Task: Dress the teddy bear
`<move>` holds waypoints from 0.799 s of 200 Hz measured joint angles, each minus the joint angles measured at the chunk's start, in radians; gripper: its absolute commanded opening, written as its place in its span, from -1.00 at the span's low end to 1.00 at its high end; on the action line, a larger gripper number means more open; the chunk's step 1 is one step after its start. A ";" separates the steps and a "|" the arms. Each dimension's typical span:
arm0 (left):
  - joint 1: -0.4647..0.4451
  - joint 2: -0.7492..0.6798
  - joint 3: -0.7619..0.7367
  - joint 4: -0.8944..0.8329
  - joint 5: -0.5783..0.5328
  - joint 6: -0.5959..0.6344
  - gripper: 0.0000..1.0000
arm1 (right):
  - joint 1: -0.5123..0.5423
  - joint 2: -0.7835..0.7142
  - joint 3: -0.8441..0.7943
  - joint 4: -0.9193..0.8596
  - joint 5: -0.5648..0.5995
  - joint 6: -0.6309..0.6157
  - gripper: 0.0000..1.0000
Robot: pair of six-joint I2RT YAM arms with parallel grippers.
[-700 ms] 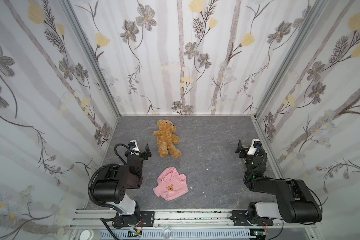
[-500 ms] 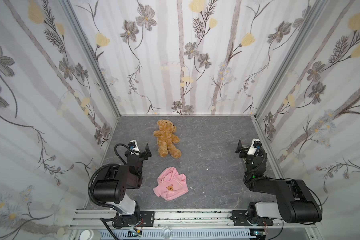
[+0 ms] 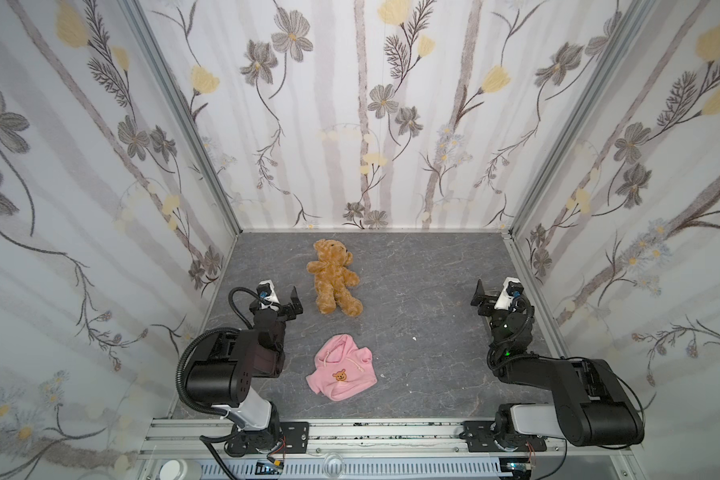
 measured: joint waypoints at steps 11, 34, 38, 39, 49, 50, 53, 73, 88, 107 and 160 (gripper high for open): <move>0.000 0.000 0.000 0.000 0.000 0.000 1.00 | 0.000 0.000 0.000 0.000 0.000 0.000 0.99; 0.000 0.000 0.000 0.000 0.000 0.000 1.00 | 0.000 0.000 0.000 0.000 0.000 0.000 0.99; 0.000 0.000 0.000 0.000 0.000 0.000 1.00 | 0.000 0.000 0.000 0.000 0.000 0.000 0.99; 0.000 0.000 0.000 0.000 0.000 0.000 1.00 | 0.000 0.000 0.000 0.000 0.000 0.000 0.99; 0.000 0.000 0.000 0.000 0.000 0.000 1.00 | 0.000 0.000 0.000 0.000 0.000 0.000 0.99; 0.000 0.000 0.000 0.000 0.000 0.000 1.00 | 0.000 0.000 0.000 0.000 0.000 0.000 0.99; 0.000 0.000 0.000 0.000 0.000 0.000 1.00 | 0.000 0.000 0.000 0.000 0.000 0.000 0.99; 0.000 0.000 0.000 0.000 0.000 0.000 1.00 | 0.000 0.000 0.000 0.000 0.000 0.000 0.99; 0.000 0.000 0.000 0.000 0.000 0.000 1.00 | 0.000 0.000 0.000 0.000 0.000 0.000 0.99; 0.000 -0.024 -0.002 -0.008 -0.002 -0.005 1.00 | 0.002 -0.014 -0.009 -0.004 0.001 0.000 0.99; 0.005 -0.333 0.072 -0.253 -0.068 -0.103 1.00 | 0.002 -0.336 0.117 -0.332 0.106 0.100 0.99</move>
